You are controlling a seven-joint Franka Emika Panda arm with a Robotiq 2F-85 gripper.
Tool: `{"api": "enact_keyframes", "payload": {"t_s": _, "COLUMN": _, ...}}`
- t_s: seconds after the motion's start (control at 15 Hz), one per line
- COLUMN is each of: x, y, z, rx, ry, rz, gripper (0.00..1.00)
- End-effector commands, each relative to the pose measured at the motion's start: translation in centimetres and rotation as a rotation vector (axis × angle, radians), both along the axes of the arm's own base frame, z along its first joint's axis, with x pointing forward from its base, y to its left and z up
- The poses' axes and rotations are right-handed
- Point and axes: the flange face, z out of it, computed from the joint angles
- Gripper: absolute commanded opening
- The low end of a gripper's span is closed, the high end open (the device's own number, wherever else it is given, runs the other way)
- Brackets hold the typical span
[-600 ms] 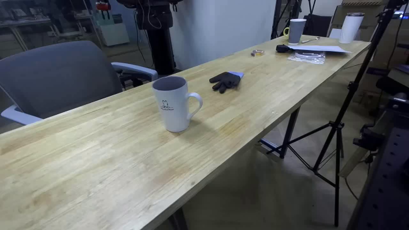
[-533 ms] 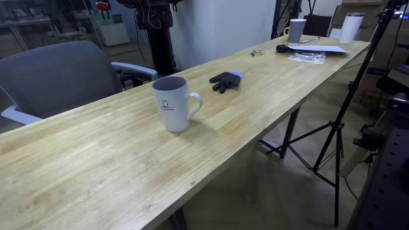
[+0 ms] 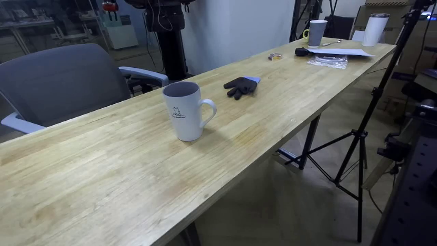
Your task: Move the white mug to the left
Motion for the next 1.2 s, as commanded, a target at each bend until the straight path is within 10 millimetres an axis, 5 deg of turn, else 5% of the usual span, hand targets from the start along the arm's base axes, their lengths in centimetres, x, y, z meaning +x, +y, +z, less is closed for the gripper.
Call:
{"api": "enact_keyframes", "payload": {"t_s": 0.0, "x": 0.0, "y": 0.0, "z": 0.1, "rx": 0.000, "ry": 0.001, "rz": 0.000, "gripper": 1.00}}
{"api": "enact_keyframes", "payload": {"t_s": 0.47, "x": 0.5, "y": 0.0, "z": -0.3, "rx": -0.010, "ry": -0.013, "rz": 0.005, "gripper": 1.00}}
{"api": "enact_keyframes", "payload": {"t_s": 1.13, "x": 3.9, "y": -6.2, "z": -1.1, "rx": -0.096, "ry": -0.152, "rz": -0.017, "gripper": 1.00}}
